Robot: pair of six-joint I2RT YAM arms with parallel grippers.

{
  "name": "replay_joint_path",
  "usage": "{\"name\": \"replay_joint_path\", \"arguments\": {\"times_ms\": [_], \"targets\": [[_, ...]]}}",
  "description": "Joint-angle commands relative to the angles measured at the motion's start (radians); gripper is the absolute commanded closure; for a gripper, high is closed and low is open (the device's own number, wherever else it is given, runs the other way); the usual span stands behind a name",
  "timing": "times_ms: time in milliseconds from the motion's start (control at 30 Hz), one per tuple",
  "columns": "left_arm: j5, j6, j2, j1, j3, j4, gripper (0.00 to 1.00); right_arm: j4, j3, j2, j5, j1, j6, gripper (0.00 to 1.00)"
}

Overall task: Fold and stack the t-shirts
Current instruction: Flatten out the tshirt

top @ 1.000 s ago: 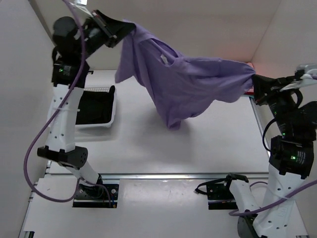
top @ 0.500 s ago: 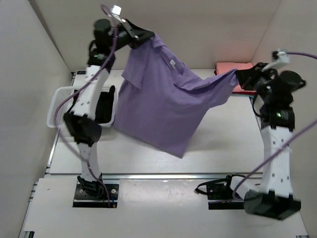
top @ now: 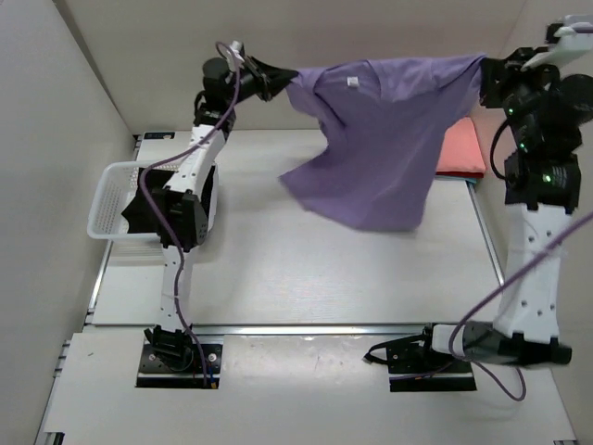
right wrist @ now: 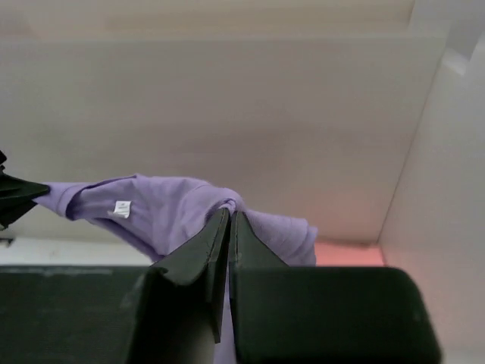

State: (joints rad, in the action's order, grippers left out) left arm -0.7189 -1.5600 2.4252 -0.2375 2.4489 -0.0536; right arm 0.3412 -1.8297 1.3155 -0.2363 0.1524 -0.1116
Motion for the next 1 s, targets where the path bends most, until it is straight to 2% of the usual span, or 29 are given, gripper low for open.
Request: {"name": "replay_joint_path", "arguments": {"times_ms": [0, 133, 200, 267, 300, 333, 367, 400, 433, 467, 500, 533, 567, 633, 700, 733, 767, 800, 833, 867, 900, 933, 967], "targets": [[-0.054, -0.005, -0.261, 0.024, 0.042, -0.146, 1.00, -0.068, -0.034, -0.102, 0.046, -0.011, 0.064, 1.00], [-0.076, 0.155, -0.353, 0.009, -0.106, -0.014, 1.00, -0.062, 0.163, -0.228, -0.066, -0.014, -0.014, 1.00], [-0.051, 0.307, -0.408, 0.003, -0.209, 0.081, 1.00, -0.041, 0.292, -0.307, -0.116, -0.045, -0.042, 1.00], [0.017, 0.447, -0.434, -0.003, -0.264, 0.266, 0.99, -0.025, 0.465, -0.366, -0.141, -0.102, -0.097, 1.00], [0.039, 0.539, -0.455, -0.005, -0.286, 0.318, 0.83, -0.018, 0.513, -0.387, -0.165, -0.149, -0.109, 1.00], [0.085, 0.610, -0.484, -0.005, -0.342, 0.381, 0.61, -0.013, 0.579, -0.407, -0.172, -0.233, -0.123, 1.00], [0.126, 0.638, -0.504, 0.004, -0.416, 0.403, 0.60, 0.001, 0.637, -0.415, -0.181, -0.273, -0.143, 1.00], [0.169, 0.661, -0.549, 0.009, -0.509, 0.400, 0.55, 0.011, 0.686, -0.418, -0.170, -0.391, -0.143, 1.00], [0.196, 0.672, -0.598, 0.024, -0.559, 0.394, 0.45, 0.016, 0.710, -0.412, -0.149, -0.530, -0.145, 1.00], [0.219, 0.676, -0.633, 0.046, -0.615, 0.399, 0.28, 0.019, 0.742, -0.409, -0.091, -0.680, -0.145, 1.00], [0.226, 0.684, -0.643, 0.062, -0.642, 0.423, 0.19, 0.001, 0.779, -0.395, -0.040, -0.748, -0.155, 0.97], [0.237, 0.702, -0.649, 0.078, -0.643, 0.454, 0.09, -0.013, 0.791, -0.368, -0.009, -0.848, -0.158, 0.80], [0.236, 0.710, -0.650, 0.098, -0.649, 0.474, 0.06, -0.021, 0.820, -0.357, -0.011, -0.900, -0.171, 0.72], [0.240, 0.729, -0.689, 0.116, -0.683, 0.497, 0.06, -0.056, 0.834, -0.288, -0.105, -0.915, -0.184, 0.59], [0.254, 0.756, -0.713, 0.109, -0.700, 0.529, 0.07, -0.050, 0.837, -0.248, -0.107, -0.921, -0.160, 0.58], [0.250, 0.767, -0.735, 0.103, -0.729, 0.526, 0.16, -0.059, 0.836, -0.243, -0.088, -0.915, -0.149, 0.63], [0.242, 0.764, -0.761, 0.092, -0.779, 0.522, 0.31, -0.067, 0.849, -0.242, -0.055, -0.890, -0.137, 0.65], [0.231, 0.761, -0.771, 0.084, -0.800, 0.511, 0.38, -0.073, 0.851, -0.251, -0.051, -0.867, -0.122, 0.64], [0.222, 0.756, -0.797, 0.072, -0.864, 0.500, 0.42, -0.086, 0.869, -0.260, -0.025, -0.813, -0.122, 0.62], [0.225, 0.756, -0.819, 0.051, -0.892, 0.494, 0.36, -0.100, 0.882, -0.260, -0.006, -0.744, -0.123, 0.61], [0.228, 0.741, -0.840, 0.031, -0.959, 0.483, 0.26, -0.113, 0.891, -0.256, -0.012, -0.661, -0.117, 0.63], [0.248, 0.741, -0.850, 0.021, -1.013, 0.485, 0.24, -0.120, 0.894, -0.236, -0.052, -0.618, -0.096, 0.66], [0.256, 0.739, -0.873, 0.012, -1.057, 0.492, 0.27, -0.134, 0.888, -0.201, -0.041, -0.561, -0.073, 0.72]]}}
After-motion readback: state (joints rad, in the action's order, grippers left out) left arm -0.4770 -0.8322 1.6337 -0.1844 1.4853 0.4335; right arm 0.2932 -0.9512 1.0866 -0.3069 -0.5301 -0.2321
